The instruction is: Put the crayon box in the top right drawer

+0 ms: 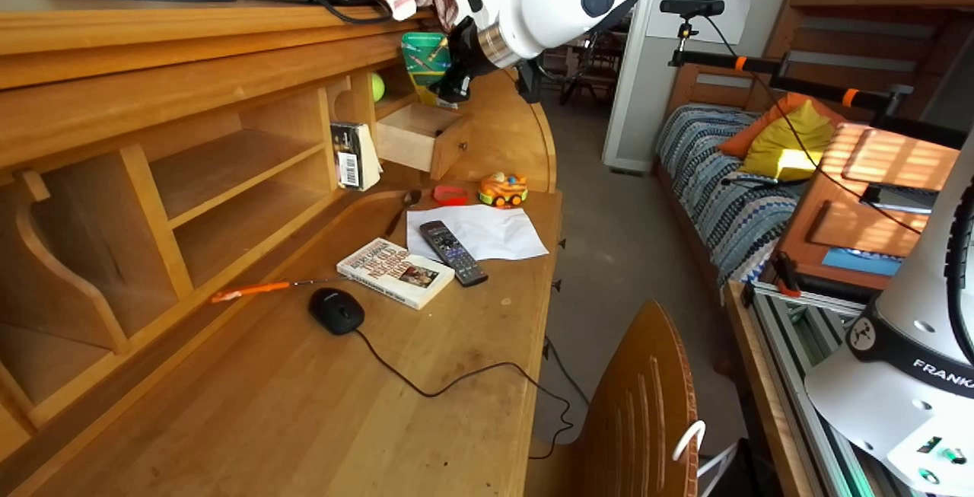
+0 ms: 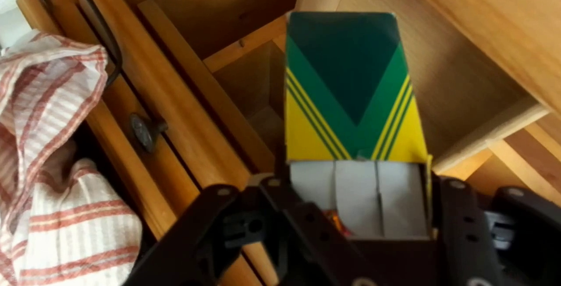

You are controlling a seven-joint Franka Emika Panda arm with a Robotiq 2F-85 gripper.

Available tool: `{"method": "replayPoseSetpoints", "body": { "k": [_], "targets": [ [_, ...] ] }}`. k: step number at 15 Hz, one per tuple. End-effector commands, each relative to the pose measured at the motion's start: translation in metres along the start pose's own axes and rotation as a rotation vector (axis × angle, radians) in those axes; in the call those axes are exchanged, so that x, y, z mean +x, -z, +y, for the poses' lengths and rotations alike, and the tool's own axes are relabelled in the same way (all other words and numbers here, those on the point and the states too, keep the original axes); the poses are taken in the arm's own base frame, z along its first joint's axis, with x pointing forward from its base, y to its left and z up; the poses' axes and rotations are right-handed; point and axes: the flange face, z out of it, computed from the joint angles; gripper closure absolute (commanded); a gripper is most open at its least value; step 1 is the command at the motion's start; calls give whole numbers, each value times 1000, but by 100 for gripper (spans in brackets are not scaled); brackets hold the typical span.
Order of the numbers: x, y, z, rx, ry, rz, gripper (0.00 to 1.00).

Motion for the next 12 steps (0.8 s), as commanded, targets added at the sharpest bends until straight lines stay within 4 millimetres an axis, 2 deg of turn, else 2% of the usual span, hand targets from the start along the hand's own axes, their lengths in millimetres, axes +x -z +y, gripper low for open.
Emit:
{"method": "replayPoseSetpoints", "body": {
  "k": [1,8,12],
  "targets": [
    [-5,-25,7,25,-30,0,66],
    [-36,-59,17,90,-102,-28,66],
    [-45,-71,27,109,-113,-25,66]
  ]
}}
